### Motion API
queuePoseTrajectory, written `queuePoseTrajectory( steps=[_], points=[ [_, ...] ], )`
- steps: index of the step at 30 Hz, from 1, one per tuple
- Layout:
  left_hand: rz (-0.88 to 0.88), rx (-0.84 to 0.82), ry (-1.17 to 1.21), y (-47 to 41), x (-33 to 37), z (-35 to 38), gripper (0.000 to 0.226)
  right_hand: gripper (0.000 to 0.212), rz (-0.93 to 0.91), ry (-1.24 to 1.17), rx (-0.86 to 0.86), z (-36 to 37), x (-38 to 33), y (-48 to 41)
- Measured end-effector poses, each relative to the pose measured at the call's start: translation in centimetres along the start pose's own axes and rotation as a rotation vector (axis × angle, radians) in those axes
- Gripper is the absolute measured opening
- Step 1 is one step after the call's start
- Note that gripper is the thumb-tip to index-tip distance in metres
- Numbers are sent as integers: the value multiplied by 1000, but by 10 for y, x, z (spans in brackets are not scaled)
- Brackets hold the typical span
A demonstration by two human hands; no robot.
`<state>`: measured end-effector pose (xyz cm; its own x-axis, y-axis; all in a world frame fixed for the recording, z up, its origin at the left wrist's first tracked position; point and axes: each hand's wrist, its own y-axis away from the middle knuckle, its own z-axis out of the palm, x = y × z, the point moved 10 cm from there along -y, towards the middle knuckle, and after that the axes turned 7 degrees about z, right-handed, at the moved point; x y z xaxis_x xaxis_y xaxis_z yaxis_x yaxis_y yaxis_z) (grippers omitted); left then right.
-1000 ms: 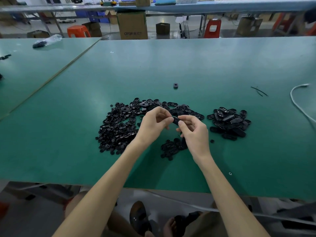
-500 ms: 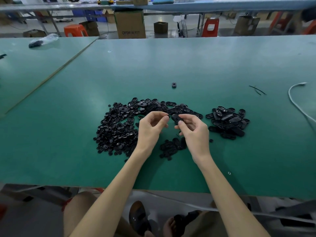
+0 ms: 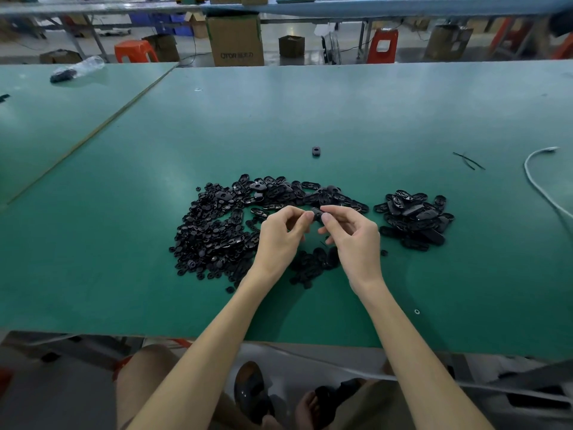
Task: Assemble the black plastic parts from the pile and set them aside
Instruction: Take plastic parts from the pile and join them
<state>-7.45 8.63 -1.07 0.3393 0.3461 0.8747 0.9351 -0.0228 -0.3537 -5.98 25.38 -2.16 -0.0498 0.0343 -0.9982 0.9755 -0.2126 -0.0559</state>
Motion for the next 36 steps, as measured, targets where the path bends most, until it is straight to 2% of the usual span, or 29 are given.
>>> queuePoseTrajectory(
  steps=[13,17,36],
  points=[
    [-6,-41,-11,2,3,2,21,4,-2,-24,1,-1,-3,2],
    [4,-94,-37,4,5,8,17,4,-17,9,7,-2,-4,3],
    [13,-77,-50,5,6,5,22,6,-18,41,58,-7,-4,4]
  ],
)
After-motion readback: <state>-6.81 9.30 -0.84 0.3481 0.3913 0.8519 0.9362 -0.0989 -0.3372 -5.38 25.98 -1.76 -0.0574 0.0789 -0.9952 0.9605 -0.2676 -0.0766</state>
